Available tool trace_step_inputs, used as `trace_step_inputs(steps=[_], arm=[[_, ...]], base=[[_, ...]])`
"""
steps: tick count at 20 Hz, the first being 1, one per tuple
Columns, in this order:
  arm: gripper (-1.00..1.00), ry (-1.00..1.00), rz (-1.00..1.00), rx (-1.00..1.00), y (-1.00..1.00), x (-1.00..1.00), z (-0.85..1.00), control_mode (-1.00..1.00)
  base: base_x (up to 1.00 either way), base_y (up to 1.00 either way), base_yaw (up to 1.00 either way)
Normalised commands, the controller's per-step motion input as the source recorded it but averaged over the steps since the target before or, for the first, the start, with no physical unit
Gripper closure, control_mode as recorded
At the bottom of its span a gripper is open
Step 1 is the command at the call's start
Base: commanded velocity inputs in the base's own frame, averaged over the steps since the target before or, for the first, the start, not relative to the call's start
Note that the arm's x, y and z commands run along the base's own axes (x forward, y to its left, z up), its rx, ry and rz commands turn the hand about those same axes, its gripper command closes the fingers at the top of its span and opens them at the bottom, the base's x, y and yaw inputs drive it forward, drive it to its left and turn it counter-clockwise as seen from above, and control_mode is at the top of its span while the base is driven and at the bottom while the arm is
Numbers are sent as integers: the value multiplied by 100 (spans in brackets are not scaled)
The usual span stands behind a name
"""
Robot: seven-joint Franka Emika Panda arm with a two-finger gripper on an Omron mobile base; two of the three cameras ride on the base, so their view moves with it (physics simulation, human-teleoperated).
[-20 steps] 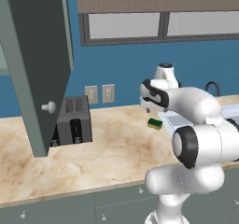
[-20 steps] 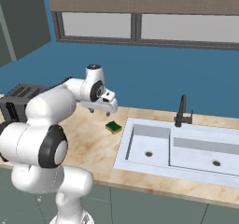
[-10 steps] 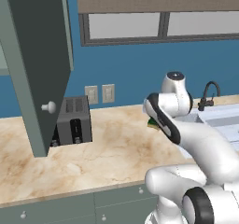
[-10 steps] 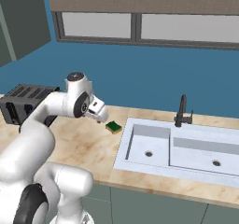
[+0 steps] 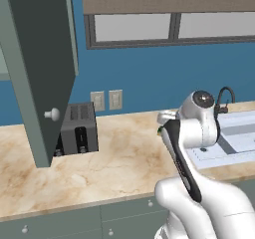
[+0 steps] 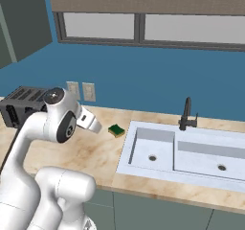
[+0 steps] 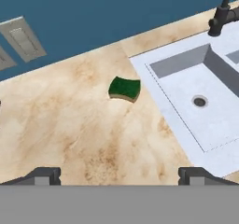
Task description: Locate and retrieve the dish brush and sponge from the cabinet. Place them next to the sink.
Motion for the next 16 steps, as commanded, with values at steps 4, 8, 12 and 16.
trace_step_inputs(steps=[4,8,12,16], arm=[[-100,-13,13,-5,6,-53,60,-100],[-100,-1,18,-16,19,-42,69,-100],[-100,1,7,-16,4,-57,54,-100],[-100,6,0,-6,0,-61,14,-100]], base=[[0,0,0],[0,0,0],[0,0,0],[0,0,0]])
